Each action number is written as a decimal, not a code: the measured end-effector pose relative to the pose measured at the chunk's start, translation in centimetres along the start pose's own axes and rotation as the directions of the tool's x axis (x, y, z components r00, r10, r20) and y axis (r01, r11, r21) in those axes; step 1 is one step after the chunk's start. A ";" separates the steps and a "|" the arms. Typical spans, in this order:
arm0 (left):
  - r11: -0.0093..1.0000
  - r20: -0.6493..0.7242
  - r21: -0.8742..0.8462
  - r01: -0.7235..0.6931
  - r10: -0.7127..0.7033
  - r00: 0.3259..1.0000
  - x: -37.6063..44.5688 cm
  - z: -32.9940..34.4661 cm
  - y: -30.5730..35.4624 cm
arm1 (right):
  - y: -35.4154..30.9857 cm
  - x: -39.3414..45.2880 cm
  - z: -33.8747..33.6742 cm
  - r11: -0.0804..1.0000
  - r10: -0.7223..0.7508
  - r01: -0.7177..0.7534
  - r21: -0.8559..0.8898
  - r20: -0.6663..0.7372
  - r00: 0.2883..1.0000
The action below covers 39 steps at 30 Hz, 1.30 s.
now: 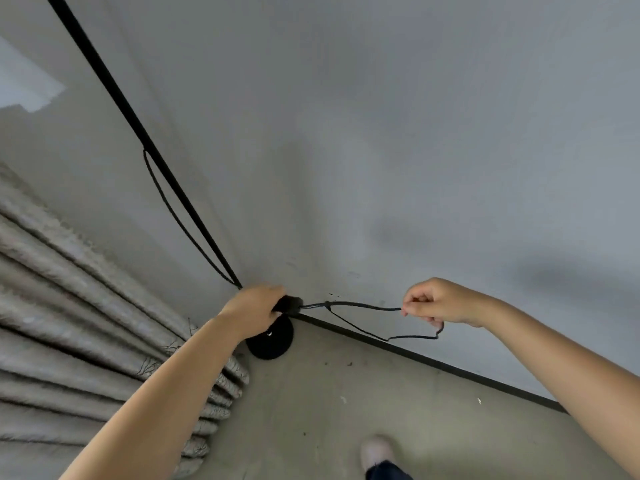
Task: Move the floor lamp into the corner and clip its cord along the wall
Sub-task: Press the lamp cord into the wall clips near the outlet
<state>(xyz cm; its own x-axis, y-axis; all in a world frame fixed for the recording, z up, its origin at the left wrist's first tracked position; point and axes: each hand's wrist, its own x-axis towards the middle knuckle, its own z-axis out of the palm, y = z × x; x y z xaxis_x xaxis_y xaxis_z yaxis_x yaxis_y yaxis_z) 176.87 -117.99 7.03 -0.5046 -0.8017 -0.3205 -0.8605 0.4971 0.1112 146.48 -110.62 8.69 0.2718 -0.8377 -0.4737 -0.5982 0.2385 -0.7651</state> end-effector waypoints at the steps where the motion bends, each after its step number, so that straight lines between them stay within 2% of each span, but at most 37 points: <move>1: 0.999 0.013 0.007 -0.048 0.048 0.999 0.9 0.3 0.2 | 0.1 0.9 0.0 1.000 -0.010 0.010 0.017 0.005 1.000; 7: 0.980 0.139 0.016 -0.199 0.195 0.971 7.1 2.0 -0.5 | 1.0 8.3 -0.8 0.999 0.003 -0.002 0.042 -0.010 1.000; 10: 0.982 0.144 -0.033 -0.185 0.187 0.972 9.2 3.2 -1.2 | 1.7 11.7 -0.3 0.997 0.016 -0.010 0.072 -0.089 0.996; 13: 0.982 0.136 -0.166 -0.087 0.110 0.985 12.1 4.8 -3.5 | 2.0 16.4 1.2 0.997 0.051 -0.040 0.064 -0.185 0.981; 15: 0.982 0.159 -0.181 -0.047 0.076 0.984 13.9 6.0 -5.4 | 2.1 19.2 2.5 0.998 0.056 -0.053 0.020 -0.223 0.973; 17: 0.981 0.181 -0.188 -0.037 0.072 0.981 15.6 7.2 -7.2 | 2.0 21.8 3.8 0.998 0.054 -0.063 -0.029 -0.241 0.969; 20: 0.974 0.107 -0.209 -0.087 0.112 0.988 18.0 9.2 -10.2 | 1.9 25.5 5.6 0.992 0.092 -0.115 -0.054 -0.314 0.945; 24: 0.976 0.081 -0.033 -0.214 0.216 0.973 20.4 12.4 -13.4 | 2.4 29.5 8.5 0.986 0.087 -0.135 -0.097 -0.390 0.917; 27: 0.955 0.113 0.177 -0.237 0.219 0.969 22.1 14.5 -14.8 | 3.4 32.3 10.8 0.983 0.072 -0.134 -0.123 -0.411 0.909; 30: 0.906 0.130 0.396 -0.149 0.106 0.986 24.1 15.9 -15.4 | 4.5 35.5 12.4 0.974 0.033 -0.118 -0.192 -0.393 0.919; 33: 0.856 0.100 0.516 -0.010 -0.049 0.994 26.7 17.1 -16.0 | 5.6 39.3 13.6 0.963 -0.014 -0.091 -0.255 -0.383 0.924; 35: 0.805 0.060 0.593 0.020 -0.068 0.996 28.2 18.0 -16.7 | 6.5 41.8 14.0 0.965 -0.044 -0.071 -0.251 -0.424 0.904; 37: 0.768 0.025 0.641 -0.013 -0.003 1.000 29.6 19.4 -17.6 | 7.6 43.9 14.2 0.973 -0.095 -0.019 -0.231 -0.474 0.876; 39: 0.704 -0.027 0.702 -0.109 0.179 0.983 30.3 21.0 -18.7 | 8.7 45.7 14.4 0.972 -0.158 0.050 -0.229 -0.482 0.862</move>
<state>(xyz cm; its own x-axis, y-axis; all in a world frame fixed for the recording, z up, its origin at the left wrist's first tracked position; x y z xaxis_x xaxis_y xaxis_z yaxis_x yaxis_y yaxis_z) 179.15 -144.63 -24.56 -0.6525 -0.7082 -0.2695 -0.5016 0.6703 -0.5469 164.56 -139.74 -25.92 -0.0343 -0.9965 -0.0768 -0.7406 0.0770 -0.6675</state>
